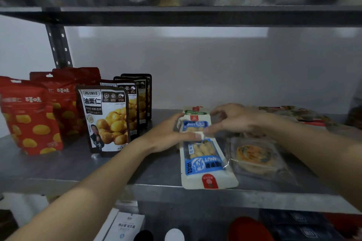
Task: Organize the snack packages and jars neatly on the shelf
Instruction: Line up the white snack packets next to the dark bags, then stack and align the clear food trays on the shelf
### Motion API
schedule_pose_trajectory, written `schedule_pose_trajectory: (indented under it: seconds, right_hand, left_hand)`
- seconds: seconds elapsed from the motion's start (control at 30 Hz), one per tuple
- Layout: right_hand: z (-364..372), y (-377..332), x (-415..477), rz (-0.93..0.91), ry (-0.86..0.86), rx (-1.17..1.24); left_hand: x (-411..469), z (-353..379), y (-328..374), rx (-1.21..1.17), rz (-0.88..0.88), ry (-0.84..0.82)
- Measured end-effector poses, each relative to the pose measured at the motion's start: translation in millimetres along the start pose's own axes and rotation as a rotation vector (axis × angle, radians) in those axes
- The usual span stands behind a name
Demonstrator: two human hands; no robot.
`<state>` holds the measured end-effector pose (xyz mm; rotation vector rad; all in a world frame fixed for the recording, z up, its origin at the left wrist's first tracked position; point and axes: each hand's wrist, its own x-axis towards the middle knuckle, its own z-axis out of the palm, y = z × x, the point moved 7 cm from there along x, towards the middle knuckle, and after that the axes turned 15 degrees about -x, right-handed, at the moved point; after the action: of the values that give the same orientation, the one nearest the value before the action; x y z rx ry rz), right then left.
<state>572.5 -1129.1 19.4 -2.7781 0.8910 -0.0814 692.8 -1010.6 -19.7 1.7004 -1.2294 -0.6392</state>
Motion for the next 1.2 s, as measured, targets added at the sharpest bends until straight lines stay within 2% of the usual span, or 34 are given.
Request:
schedule_pose_trajectory:
  seconds: [0.1,0.23,0.77,1.03,1.2]
  right_hand:
    - [19.7,-3.6,-7.1,-0.032,-0.095,-0.011]
    - [25.5,-6.5,-9.3,-0.044,-0.05,-0.015]
    - [37.6,-22.7,-9.1,-0.09,-0.012,-0.107]
    - [38.5,-23.7,-7.5,-0.094,0.0,-0.122]
    - [35.8,-18.9,-4.2,-0.065,0.037,-0.145]
  left_hand:
    - [-16.7,9.7,-10.2,0.084,-0.061,-0.081]
    - [-22.5,9.2,-14.9,0.175,-0.091,-0.049]
    - [-24.8,2.9,-17.9,0.148,0.018,0.034]
    - [-26.3,6.6,-12.6,0.466,0.087,0.082]
    - [-27.2,0.6,-7.4,0.411,0.158,0.16]
